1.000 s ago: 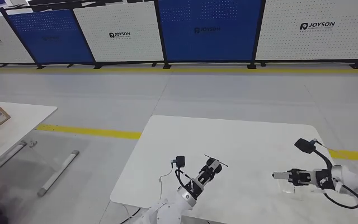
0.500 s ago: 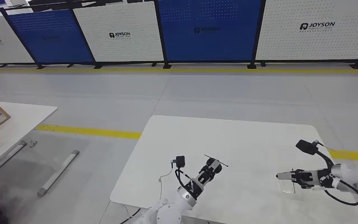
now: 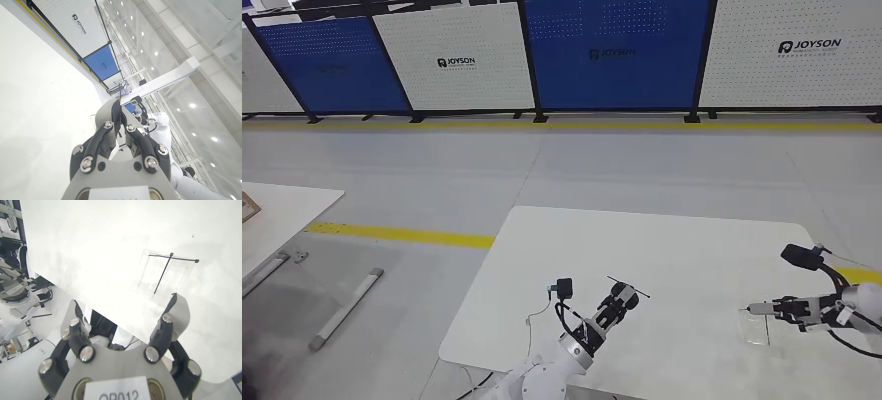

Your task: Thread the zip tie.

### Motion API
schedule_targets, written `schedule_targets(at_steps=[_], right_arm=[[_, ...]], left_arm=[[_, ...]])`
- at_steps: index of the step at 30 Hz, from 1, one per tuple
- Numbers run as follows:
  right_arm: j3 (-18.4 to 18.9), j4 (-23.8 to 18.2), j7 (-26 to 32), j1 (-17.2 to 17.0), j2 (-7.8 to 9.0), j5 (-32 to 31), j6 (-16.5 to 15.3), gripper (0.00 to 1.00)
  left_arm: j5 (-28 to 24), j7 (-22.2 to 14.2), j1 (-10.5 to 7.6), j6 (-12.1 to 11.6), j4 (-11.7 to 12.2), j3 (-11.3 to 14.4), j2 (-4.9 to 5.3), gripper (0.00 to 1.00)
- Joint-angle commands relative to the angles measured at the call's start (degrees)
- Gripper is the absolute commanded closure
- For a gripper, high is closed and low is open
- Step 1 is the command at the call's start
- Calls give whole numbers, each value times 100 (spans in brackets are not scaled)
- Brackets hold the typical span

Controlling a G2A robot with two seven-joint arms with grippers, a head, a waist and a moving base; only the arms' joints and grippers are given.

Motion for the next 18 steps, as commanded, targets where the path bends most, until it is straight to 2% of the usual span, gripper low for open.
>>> schedule_targets(at_steps=[1, 5, 7, 9, 12, 14, 18], right_arm=[[0, -1, 0, -1, 0, -2, 1, 0], [0, -1, 0, -1, 0, -2, 1, 0], [-4, -58, -178, -67, 6, -169, 9, 0], [-17, -155, 0, -45, 22, -278, 6, 0], [-381, -256, 0, 86, 66, -595, 105, 0], [-718, -275, 0, 297, 95, -836, 220, 0], [-795, -264, 0, 360, 100, -846, 249, 0]], left_arm=[[0, 0, 0, 0, 0, 0, 0, 100], [0, 0, 0, 0, 0, 0, 0, 100], [0, 0, 0, 0, 0, 0, 0, 100], [0, 0, 0, 0, 0, 0, 0, 100], [0, 0, 0, 0, 0, 0, 0, 100], [0, 0, 0, 0, 0, 0, 0, 100], [0, 0, 0, 0, 0, 0, 0, 100]])
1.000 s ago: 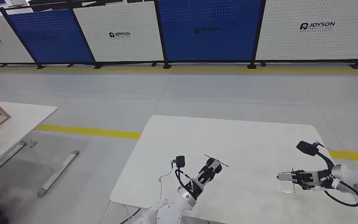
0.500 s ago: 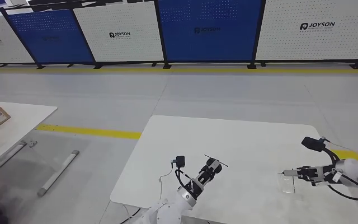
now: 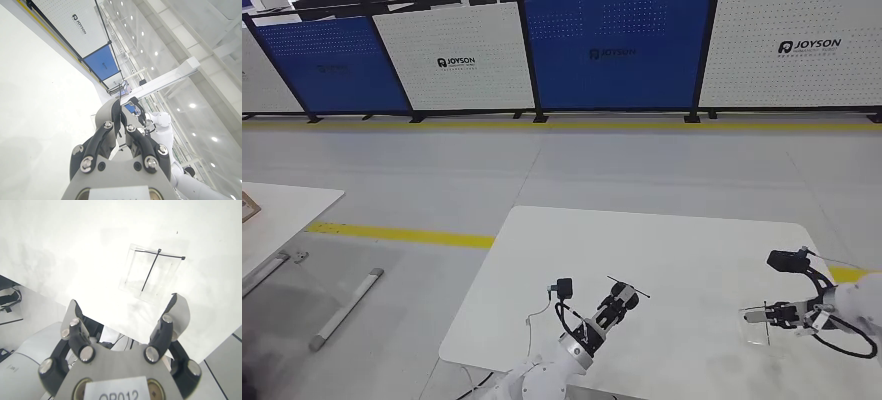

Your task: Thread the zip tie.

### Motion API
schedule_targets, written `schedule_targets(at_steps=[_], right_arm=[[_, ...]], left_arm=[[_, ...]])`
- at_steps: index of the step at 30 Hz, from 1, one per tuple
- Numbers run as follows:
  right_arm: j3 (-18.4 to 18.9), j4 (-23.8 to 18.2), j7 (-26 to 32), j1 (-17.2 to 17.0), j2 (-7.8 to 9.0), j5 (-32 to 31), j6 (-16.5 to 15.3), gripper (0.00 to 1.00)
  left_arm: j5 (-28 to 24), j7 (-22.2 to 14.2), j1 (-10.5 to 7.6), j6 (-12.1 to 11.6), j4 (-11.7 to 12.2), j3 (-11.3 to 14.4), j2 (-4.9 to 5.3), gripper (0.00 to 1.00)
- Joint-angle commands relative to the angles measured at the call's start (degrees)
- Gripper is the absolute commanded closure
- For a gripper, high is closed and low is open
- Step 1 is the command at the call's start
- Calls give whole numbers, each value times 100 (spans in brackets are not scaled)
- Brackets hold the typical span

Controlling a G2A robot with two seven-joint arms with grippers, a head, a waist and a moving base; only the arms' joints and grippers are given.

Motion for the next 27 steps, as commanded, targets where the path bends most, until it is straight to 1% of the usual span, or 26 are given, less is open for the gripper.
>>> schedule_targets(at_steps=[1, 6, 9, 12, 15, 17, 18, 19, 20, 21, 22, 24, 25, 26, 27], right_arm=[[16, 0, 0, -10, -1, 9, -5, 0], [15, 20, -69, -42, -6, 45, -10, 0], [67, 181, -69, -29, -19, 291, -155, 0], [-98, 292, 0, 109, -58, 301, -14, 0], [-347, 406, 0, 313, -97, 223, 240, 0], [-502, 482, 0, 454, -121, 126, 533, 0], [-563, 501, 0, 504, -130, 107, 597, 28], [-616, 538, 0, 547, -140, 122, 622, 35], [-679, 608, 0, 601, -150, 152, 651, 31], [-726, 644, 0, 642, -157, 152, 664, 42], [-767, 692, 0, 674, -164, 167, 693, 45], [-862, 778, 0, 749, -177, 175, 734, 55], [-903, 826, 0, 777, -181, 162, 776, 56], [-943, 861, 0, 811, -185, 132, 840, 52], [-1003, 877, 0, 858, -190, 64, 907, 51]], left_arm=[[0, 0, 0, 0, 0, 0, 0, 100], [0, 0, 0, 0, 0, 0, 0, 100], [0, 0, 0, 0, 0, 0, 0, 100], [0, 0, 0, 0, 0, 0, 0, 100], [0, 0, 0, 0, 0, 0, 0, 100], [0, 0, 0, 0, 0, 0, 0, 100], [0, 0, 0, 0, 0, 0, 0, 100], [0, 0, 0, 0, 0, 0, 0, 100], [0, 0, 0, 0, 0, 0, 0, 100], [0, 0, 0, 0, 0, 0, 0, 100], [0, 0, 0, 0, 0, 0, 0, 100], [0, 0, 0, 0, 0, 0, 0, 100], [0, 0, 0, 0, 0, 0, 0, 100], [0, 0, 0, 0, 0, 0, 0, 100], [0, 0, 0, 0, 0, 0, 0, 100]])
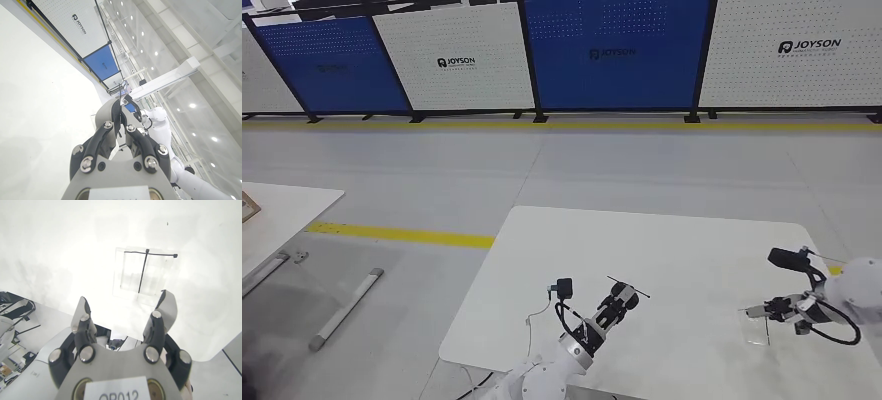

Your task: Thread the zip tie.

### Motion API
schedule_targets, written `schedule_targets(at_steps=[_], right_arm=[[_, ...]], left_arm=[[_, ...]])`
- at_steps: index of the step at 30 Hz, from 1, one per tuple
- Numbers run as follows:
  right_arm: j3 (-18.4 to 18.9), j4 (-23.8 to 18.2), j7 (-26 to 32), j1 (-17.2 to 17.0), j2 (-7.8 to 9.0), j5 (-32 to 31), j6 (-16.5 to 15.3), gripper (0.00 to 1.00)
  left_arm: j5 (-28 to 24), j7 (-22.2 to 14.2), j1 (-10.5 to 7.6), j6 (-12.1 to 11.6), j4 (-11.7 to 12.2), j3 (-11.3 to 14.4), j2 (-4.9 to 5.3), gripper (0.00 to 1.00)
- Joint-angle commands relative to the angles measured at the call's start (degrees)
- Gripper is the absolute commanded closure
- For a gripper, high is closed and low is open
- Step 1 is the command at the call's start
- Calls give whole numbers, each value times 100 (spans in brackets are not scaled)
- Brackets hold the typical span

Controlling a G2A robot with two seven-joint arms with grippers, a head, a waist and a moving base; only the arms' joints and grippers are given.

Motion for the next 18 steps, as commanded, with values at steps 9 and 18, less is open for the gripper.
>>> schedule_targets(at_steps=[9, 18], right_arm=[[-489, 225, 0, 268, -67, -180, 377, 68], [-921, 624, 0, 577, -209, -191, 429, 64]], left_arm=[[0, 0, 0, 0, 0, 0, 0, 100], [0, 0, 0, 0, 0, 0, 0, 100]])
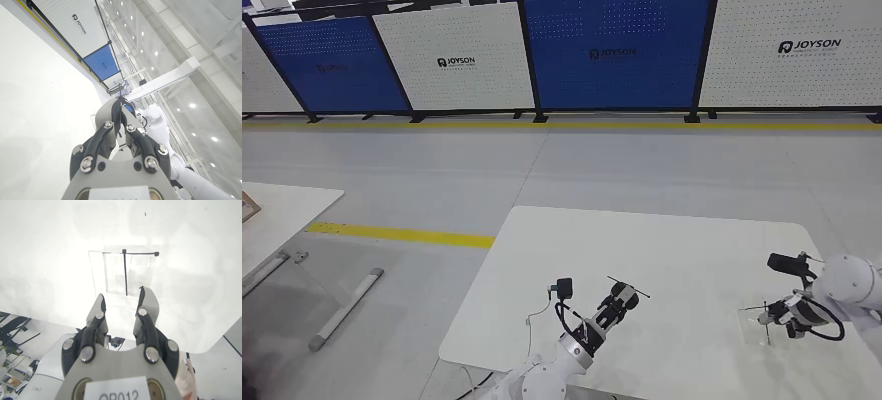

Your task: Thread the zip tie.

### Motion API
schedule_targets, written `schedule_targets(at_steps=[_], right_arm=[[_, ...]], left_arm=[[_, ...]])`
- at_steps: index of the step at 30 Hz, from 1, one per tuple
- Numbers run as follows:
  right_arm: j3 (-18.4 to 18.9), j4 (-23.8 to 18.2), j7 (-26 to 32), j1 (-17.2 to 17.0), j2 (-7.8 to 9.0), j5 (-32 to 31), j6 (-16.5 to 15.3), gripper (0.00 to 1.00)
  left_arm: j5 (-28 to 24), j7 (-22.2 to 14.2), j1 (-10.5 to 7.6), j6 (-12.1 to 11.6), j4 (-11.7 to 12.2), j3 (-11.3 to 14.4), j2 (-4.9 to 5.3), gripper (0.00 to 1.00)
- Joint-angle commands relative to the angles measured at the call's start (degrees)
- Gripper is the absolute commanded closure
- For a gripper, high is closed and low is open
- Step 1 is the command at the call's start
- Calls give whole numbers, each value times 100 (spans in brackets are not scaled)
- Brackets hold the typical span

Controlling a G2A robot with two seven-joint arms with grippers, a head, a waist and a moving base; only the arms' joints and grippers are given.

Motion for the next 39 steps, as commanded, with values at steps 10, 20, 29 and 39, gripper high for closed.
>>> schedule_targets(at_steps=[10, 20, 29, 39], right_arm=[[-454, 484, 0, 324, -254, -9, 0, 73], [-745, 1019, 0, 544, -555, -20, 0, 72], [-923, 1472, 0, 692, -819, -42, 0, 71], [-1021, 1823, 0, 806, -1039, -92, 0, 79]], left_arm=[[0, 0, 0, 0, 0, 0, 0, 100], [0, 0, 0, 0, 0, 0, 0, 100], [0, 0, 0, 0, 0, 0, 0, 100], [0, 0, 0, 0, 0, 0, 0, 100]])
